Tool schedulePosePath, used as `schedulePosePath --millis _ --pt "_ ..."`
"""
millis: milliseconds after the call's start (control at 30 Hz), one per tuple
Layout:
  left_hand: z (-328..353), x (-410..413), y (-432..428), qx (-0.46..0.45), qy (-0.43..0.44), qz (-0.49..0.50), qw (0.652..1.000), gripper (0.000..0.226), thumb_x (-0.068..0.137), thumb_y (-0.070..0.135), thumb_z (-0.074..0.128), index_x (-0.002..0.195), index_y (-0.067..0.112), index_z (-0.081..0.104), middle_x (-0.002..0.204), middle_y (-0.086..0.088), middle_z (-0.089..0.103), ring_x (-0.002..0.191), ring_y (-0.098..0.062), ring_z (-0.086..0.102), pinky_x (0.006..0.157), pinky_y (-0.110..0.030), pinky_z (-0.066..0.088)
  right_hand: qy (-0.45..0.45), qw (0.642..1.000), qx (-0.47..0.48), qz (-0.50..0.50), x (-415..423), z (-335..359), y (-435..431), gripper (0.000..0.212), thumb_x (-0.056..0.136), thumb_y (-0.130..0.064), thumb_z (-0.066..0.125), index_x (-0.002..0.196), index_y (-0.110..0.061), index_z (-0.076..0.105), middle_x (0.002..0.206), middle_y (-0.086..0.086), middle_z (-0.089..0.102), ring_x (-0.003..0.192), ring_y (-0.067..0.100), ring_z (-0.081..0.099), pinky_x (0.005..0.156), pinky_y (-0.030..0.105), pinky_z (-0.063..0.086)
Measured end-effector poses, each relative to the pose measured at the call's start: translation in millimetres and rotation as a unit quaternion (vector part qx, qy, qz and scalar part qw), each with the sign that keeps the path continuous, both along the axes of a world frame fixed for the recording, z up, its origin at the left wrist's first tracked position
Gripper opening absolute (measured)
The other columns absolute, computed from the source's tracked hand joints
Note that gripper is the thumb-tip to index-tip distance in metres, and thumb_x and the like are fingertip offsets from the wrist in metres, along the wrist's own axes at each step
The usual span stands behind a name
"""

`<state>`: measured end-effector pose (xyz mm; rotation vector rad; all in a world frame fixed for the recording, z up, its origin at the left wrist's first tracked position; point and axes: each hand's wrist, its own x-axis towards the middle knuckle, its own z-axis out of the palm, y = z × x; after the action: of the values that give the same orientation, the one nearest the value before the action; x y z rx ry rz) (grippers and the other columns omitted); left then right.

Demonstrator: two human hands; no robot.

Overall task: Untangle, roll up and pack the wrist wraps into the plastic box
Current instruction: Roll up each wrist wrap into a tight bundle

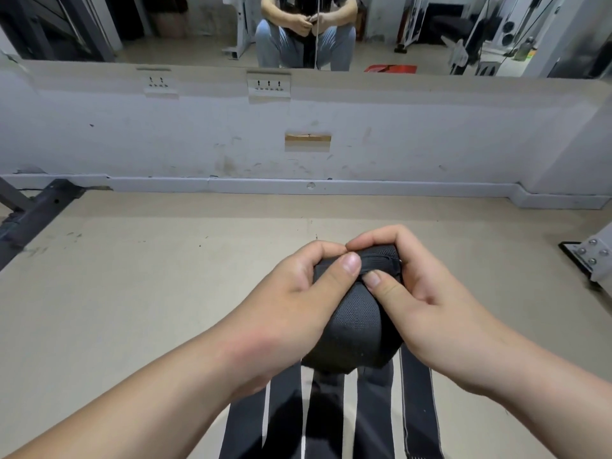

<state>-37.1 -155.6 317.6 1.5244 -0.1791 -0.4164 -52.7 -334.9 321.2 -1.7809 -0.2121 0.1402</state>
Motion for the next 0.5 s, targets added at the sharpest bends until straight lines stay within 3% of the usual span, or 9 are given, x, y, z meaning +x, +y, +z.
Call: schedulePosePath --millis 100,167,233,300,367,433,500 --pt "-3 2 2 0.016 -0.032 0.003 0.999 0.015 0.108 0.029 0.058 0.114 0.021 0.07 0.103 -0.013 0.079 0.091 -0.024 0.075 0.087 -0.051 0.061 0.011 0.999 0.018 0.03 0 0 -1 0.032 0.108 -0.013 0.052 0.113 -0.043 0.063 0.113 0.003 0.073 0.108 0.032 0.069 0.099 0.057 0.056" --pt "-7 0 2 0.061 -0.078 0.02 0.995 0.013 0.103 0.039 0.06 0.111 0.033 0.068 0.099 -0.006 0.079 0.092 -0.028 0.077 0.089 -0.058 0.061 0.045 0.997 0.048 0.046 2 1 2 0.029 0.094 -0.021 0.057 0.113 -0.043 0.063 0.114 0.007 0.074 0.104 0.026 0.071 0.095 0.042 0.057" --pt "-13 -3 0 0.133 -0.141 0.036 0.98 0.02 0.096 0.049 0.053 0.113 0.043 0.061 0.098 0.004 0.078 0.094 -0.026 0.074 0.087 -0.056 0.059 0.087 0.992 0.085 0.019 4 0 7 0.036 0.076 -0.022 0.061 0.107 -0.038 0.065 0.104 0.011 0.074 0.09 0.016 0.07 0.084 0.029 0.055" --pt "-19 -4 0 0.211 -0.203 0.035 0.956 0.024 0.096 0.053 0.044 0.118 0.049 0.052 0.103 0.014 0.072 0.1 -0.014 0.069 0.089 -0.048 0.056 0.096 0.99 0.098 -0.021 3 -3 11 0.031 0.071 -0.027 0.061 0.098 -0.04 0.067 0.098 0.008 0.075 0.085 0.014 0.071 0.086 0.033 0.055" --pt "-20 -6 0 0.263 -0.242 0.016 0.934 0.029 0.099 0.05 0.037 0.126 0.048 0.045 0.114 0.016 0.066 0.108 -0.009 0.064 0.093 -0.043 0.053 0.067 0.996 0.057 -0.015 1 -7 10 0.023 0.083 -0.039 0.057 0.102 -0.049 0.063 0.104 0.002 0.077 0.096 0.019 0.072 0.101 0.049 0.054" --pt "-19 -6 2 0.246 -0.242 0.004 0.939 0.032 0.101 0.044 0.036 0.131 0.046 0.044 0.12 0.017 0.064 0.114 -0.007 0.062 0.097 -0.041 0.052 0.043 0.998 0.042 -0.001 -3 -5 8 0.023 0.094 -0.035 0.053 0.11 -0.05 0.06 0.105 -0.005 0.076 0.101 0.021 0.07 0.104 0.058 0.051" --pt "-14 -5 5 0.196 -0.204 -0.013 0.959 0.032 0.101 0.039 0.039 0.132 0.044 0.048 0.119 0.015 0.068 0.114 -0.009 0.065 0.099 -0.044 0.053 0.024 0.998 0.051 0.0 -4 -1 6 0.025 0.105 -0.022 0.053 0.113 -0.043 0.064 0.11 -0.003 0.076 0.106 0.026 0.071 0.104 0.057 0.053"
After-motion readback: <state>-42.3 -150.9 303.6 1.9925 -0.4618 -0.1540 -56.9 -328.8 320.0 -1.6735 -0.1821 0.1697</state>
